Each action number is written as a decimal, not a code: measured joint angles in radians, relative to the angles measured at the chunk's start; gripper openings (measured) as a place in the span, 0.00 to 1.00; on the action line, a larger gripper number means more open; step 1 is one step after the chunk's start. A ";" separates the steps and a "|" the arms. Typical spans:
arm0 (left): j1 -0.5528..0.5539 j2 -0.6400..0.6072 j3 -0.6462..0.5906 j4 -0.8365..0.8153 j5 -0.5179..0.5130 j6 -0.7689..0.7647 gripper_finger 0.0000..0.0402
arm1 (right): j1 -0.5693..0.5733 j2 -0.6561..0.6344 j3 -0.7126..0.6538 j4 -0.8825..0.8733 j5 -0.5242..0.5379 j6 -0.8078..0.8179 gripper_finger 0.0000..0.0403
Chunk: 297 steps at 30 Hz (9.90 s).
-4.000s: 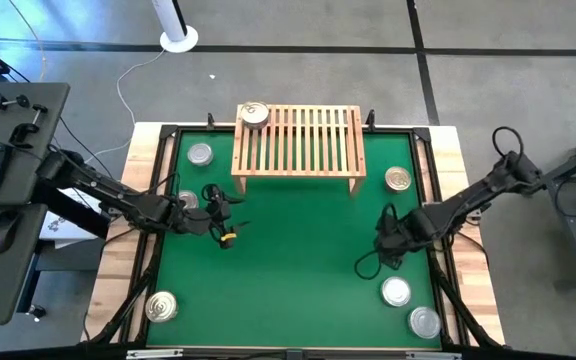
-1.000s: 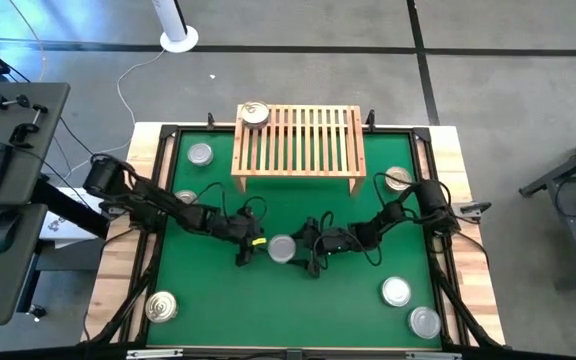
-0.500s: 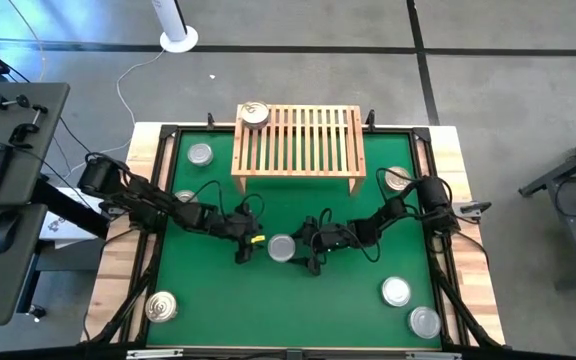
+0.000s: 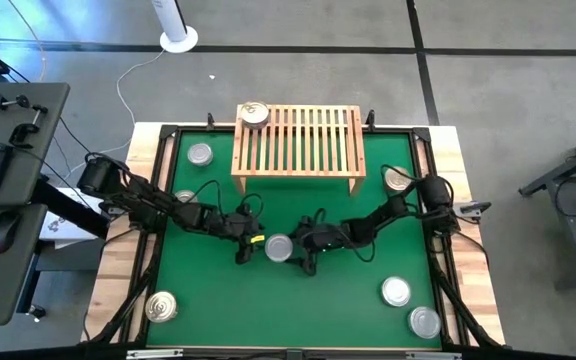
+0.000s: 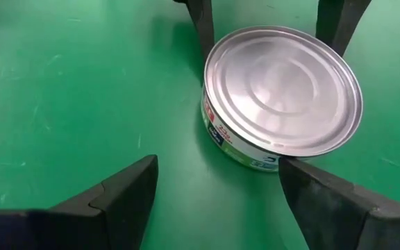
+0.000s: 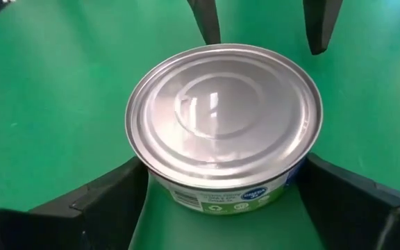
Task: Stack canned seafood by type on shelf
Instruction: Put the center green tuna can on the shelf
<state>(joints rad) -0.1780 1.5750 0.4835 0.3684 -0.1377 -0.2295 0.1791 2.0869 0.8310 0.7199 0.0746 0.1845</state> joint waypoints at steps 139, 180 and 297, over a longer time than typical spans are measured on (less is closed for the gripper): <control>0.054 0.230 0.115 0.269 0.250 -0.022 0.50 | -0.079 -0.149 0.118 -0.345 -0.102 -0.143 0.98; -0.011 0.094 0.116 0.020 0.125 -0.027 0.50 | -0.035 -0.153 -0.104 -0.047 -0.032 -0.166 0.98; 0.075 0.132 0.116 0.103 0.069 -0.030 0.39 | 0.056 -0.328 -0.006 -0.512 0.178 -0.261 0.74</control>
<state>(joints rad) -0.1025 1.7072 0.5992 0.4711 -0.0687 -0.2592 0.2354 1.7592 0.8255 0.2077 0.2523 -0.0769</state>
